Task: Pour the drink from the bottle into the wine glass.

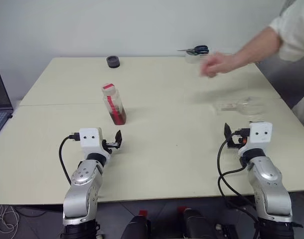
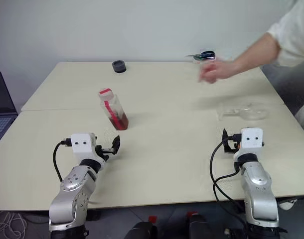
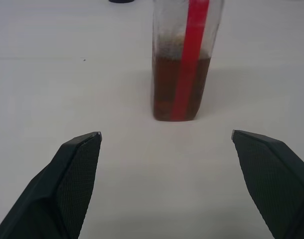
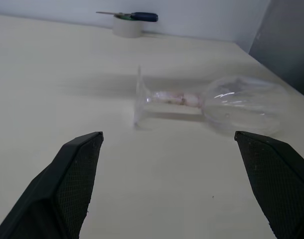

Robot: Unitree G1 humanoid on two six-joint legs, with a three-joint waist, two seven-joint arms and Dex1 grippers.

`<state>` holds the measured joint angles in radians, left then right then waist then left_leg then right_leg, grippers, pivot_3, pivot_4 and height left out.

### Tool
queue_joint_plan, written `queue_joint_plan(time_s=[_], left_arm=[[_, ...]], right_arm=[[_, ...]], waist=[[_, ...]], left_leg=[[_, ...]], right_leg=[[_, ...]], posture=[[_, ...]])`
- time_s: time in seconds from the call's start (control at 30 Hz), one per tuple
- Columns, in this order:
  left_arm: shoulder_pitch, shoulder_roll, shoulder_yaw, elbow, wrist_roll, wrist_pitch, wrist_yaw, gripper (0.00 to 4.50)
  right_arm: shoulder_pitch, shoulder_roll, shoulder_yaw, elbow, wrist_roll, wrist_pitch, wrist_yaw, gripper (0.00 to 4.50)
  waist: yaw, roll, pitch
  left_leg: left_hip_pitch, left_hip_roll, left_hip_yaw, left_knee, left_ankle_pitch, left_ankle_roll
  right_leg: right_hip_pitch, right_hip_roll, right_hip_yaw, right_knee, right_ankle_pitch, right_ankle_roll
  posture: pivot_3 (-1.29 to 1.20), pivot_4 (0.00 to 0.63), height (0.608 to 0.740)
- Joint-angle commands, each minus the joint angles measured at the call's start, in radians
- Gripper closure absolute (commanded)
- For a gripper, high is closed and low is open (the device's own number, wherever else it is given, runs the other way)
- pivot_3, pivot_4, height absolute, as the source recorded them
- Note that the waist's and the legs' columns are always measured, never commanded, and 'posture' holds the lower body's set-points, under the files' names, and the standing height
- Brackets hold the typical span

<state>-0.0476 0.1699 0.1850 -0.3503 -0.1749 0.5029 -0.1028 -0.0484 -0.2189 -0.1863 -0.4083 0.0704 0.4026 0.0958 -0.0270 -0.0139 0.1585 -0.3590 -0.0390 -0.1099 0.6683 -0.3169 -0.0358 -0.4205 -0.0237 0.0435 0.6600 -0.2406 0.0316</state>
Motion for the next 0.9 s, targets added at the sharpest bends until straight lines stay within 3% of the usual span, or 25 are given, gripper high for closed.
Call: queue_joint_plan(time_s=[0.03, 0.73, 0.9], left_arm=[[0.011, 0.009, -0.016, -0.053, 0.006, -0.011, -0.005, 0.04], [0.041, -0.009, -0.019, -0.098, 0.015, -0.018, 0.049, 0.04], [0.004, -0.004, -0.017, -0.092, 0.015, -0.005, 0.065, 0.04]], right_arm=[[-0.011, 0.003, -0.013, -0.056, 0.001, 0.017, -0.022, 0.00], [-0.026, -0.002, 0.009, -0.044, 0.002, 0.049, -0.026, 0.00], [-0.071, -0.042, 0.040, -0.039, 0.045, 0.052, 0.065, 0.00]], waist=[[0.000, 0.000, 0.000], [0.000, 0.000, 0.000], [0.000, 0.000, 0.000]], left_leg=[[0.000, 0.000, 0.000, 0.000, 0.000, 0.000], [0.000, 0.000, 0.000, 0.000, 0.000, 0.000], [0.000, 0.000, 0.000, 0.000, 0.000, 0.000]], right_leg=[[0.000, 0.000, 0.000, 0.000, 0.000, 0.000], [0.000, 0.000, 0.000, 0.000, 0.000, 0.000], [0.000, 0.000, 0.000, 0.000, 0.000, 0.000]], posture=[[0.00, 0.150, 0.740], [0.00, 0.150, 0.740], [0.00, 0.150, 0.740]])
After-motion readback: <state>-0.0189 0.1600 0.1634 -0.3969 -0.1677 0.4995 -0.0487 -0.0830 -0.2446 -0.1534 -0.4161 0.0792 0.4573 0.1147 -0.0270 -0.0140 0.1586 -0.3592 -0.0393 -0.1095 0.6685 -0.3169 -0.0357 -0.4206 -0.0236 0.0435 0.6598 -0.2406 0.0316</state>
